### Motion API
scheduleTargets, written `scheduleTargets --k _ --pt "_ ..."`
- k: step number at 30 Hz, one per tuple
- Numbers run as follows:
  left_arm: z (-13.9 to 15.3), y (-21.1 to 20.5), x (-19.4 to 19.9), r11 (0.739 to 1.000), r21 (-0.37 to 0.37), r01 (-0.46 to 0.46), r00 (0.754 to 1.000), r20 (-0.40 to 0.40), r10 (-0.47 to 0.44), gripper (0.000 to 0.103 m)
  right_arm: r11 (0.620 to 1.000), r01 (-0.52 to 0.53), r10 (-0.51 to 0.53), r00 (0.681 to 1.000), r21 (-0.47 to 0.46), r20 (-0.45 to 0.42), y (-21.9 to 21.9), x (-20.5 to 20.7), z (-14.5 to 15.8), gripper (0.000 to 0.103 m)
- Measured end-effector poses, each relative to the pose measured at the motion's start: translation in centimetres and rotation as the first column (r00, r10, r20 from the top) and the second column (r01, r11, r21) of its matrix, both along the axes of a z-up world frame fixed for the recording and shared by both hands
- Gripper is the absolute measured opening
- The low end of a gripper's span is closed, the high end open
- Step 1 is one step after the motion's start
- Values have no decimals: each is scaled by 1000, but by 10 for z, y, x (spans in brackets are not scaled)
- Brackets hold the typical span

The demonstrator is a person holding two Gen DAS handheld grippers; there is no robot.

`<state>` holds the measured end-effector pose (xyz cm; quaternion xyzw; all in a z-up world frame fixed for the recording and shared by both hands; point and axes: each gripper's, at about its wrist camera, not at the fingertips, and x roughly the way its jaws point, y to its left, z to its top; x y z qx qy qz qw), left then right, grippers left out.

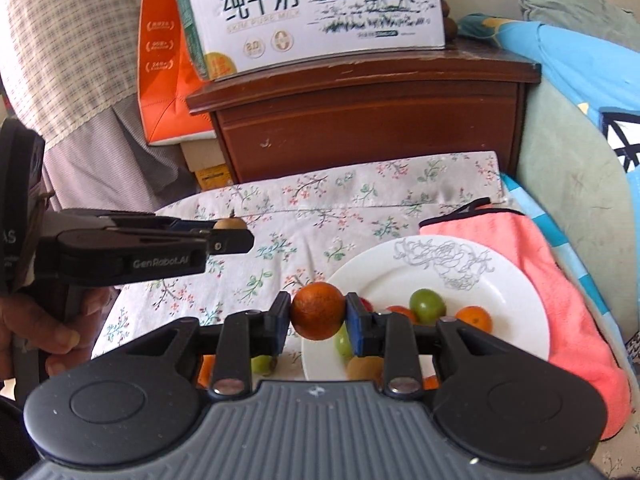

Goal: Organize fruits
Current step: 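Carry the kiwi and tangerine onto the plate with both tools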

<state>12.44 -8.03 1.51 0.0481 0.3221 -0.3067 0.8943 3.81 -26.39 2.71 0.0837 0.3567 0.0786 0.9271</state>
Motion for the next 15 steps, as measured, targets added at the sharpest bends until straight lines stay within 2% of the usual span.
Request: scheduleTargets --k 8,15 --pt "7 -29 -7 999 -25 42 999 21 -41 24 996 94 -94 995 -5 25 -35 -9 10 29" --pt "6 -52 -9 997 -30 66 998 22 -66 24 983 185 -185 983 6 -10 -58 -15 8 29"
